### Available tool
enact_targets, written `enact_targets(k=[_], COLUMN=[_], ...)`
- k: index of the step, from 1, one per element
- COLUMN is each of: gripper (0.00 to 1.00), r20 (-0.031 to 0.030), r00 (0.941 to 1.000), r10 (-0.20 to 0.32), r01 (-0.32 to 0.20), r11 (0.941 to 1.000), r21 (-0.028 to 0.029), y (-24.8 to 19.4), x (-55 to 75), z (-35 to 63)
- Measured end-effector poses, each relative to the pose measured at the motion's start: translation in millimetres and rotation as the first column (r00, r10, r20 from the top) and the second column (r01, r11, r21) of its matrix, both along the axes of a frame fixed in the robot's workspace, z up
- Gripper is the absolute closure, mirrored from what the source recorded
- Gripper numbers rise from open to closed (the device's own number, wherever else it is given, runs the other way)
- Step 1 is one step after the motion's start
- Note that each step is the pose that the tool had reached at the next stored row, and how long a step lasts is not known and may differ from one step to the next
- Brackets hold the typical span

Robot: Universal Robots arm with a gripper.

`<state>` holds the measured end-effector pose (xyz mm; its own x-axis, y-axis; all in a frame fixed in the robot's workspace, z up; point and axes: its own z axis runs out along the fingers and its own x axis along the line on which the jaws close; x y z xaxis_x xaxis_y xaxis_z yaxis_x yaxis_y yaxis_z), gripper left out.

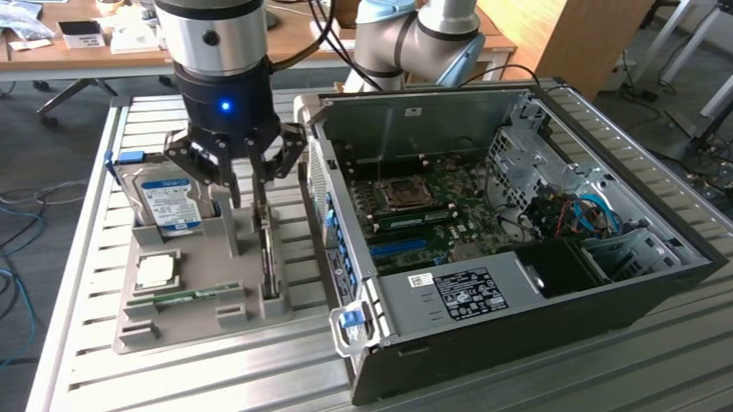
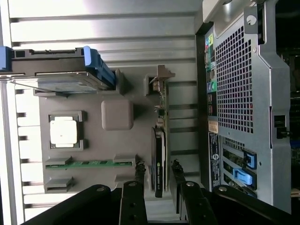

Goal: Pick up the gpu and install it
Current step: 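Pick up the gpu and move the gpu toward the slot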

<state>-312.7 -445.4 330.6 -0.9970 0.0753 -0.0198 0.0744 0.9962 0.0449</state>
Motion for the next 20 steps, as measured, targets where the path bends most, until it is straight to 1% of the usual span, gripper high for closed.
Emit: enact_targets(k=[12, 20], gripper=[0.64, 0.64], r20=[0.0, 0.0], r00=[1.0, 1.0], r10=[0.0, 0.0], r01=[0.0, 0.0], r11=[1.0, 1.0], r21=[0.0001, 0.0], y=[0.0, 0.0], x=[0.0, 0.0], z=[-15.2, -15.8])
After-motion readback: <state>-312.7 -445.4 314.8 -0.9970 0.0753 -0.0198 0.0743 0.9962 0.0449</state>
